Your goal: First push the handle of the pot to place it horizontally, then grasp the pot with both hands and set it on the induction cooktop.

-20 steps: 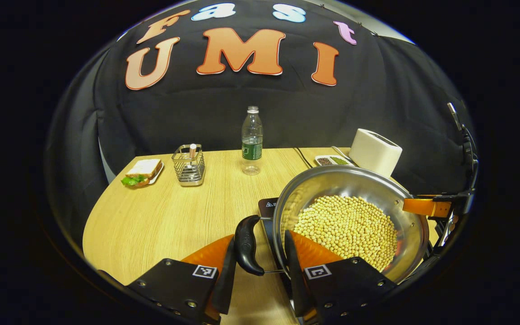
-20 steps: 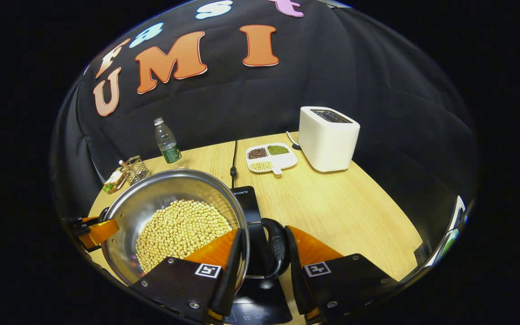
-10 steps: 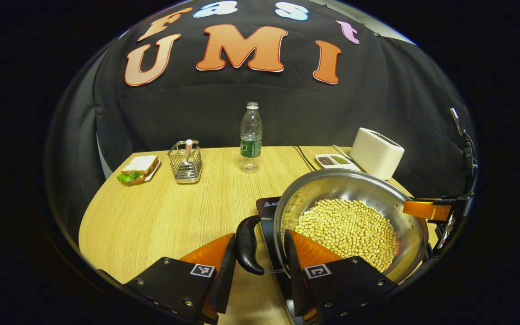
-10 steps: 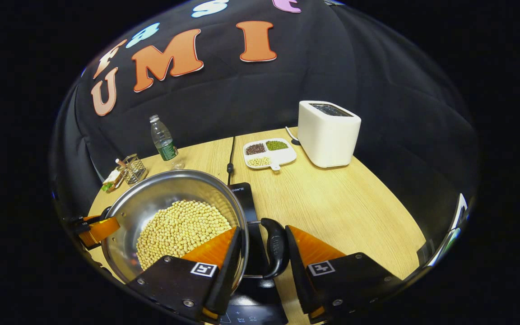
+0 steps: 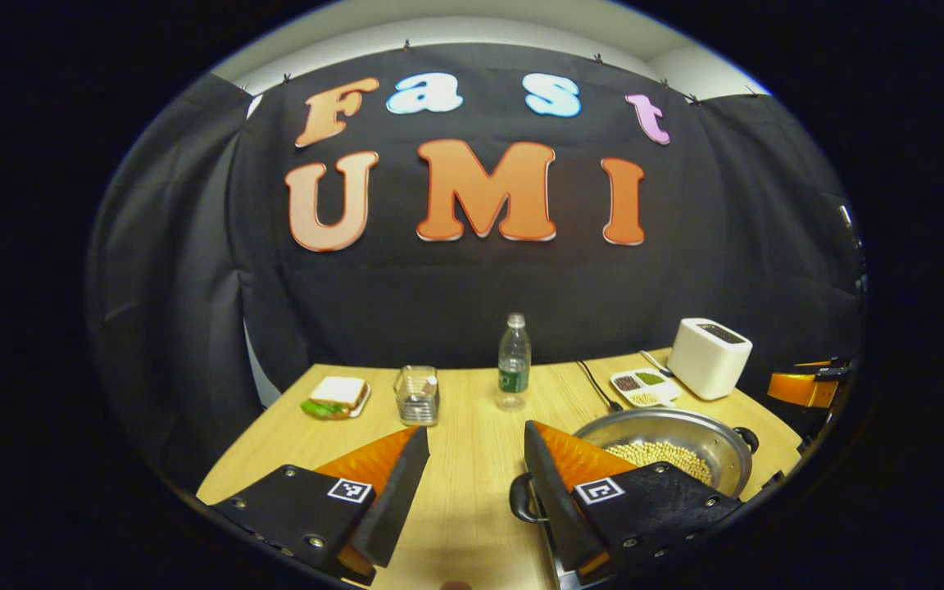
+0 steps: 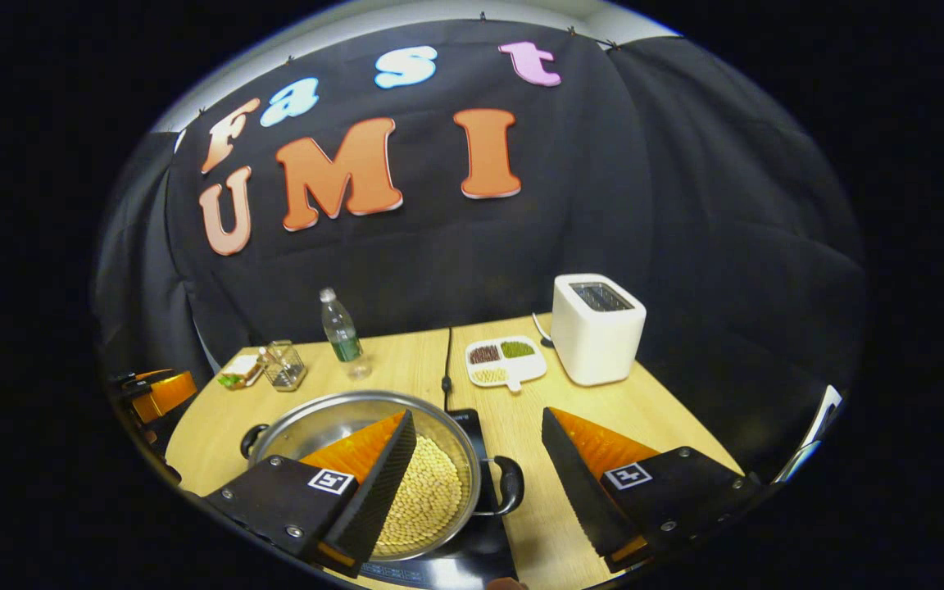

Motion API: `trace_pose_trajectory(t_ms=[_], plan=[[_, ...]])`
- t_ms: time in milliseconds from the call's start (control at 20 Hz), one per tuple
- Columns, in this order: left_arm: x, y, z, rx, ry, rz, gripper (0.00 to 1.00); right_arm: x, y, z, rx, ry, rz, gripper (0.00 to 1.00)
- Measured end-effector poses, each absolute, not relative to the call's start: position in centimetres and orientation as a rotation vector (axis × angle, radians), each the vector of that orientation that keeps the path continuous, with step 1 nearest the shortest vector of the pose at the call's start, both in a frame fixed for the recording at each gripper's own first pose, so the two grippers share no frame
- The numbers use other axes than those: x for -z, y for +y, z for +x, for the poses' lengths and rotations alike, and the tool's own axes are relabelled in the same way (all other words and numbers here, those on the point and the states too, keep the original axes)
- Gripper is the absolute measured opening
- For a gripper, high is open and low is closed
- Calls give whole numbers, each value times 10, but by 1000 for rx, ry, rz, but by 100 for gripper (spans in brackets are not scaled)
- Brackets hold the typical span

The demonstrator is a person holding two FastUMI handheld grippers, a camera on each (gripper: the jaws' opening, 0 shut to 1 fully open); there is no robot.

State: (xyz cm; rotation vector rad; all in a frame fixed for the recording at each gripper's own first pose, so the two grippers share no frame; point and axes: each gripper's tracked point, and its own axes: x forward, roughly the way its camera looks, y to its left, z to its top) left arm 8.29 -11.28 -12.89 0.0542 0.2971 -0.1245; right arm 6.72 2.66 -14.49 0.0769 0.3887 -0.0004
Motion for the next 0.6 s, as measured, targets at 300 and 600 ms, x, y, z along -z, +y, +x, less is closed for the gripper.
trace_pose_trajectory(t_ms=[300,600], plan=[[24,-86,58,80,121,65,74,41,19,36,-11,183,53,95],[-62,-60,17,61,-1,42,75,-7,9,7,-10,99,30,95]])
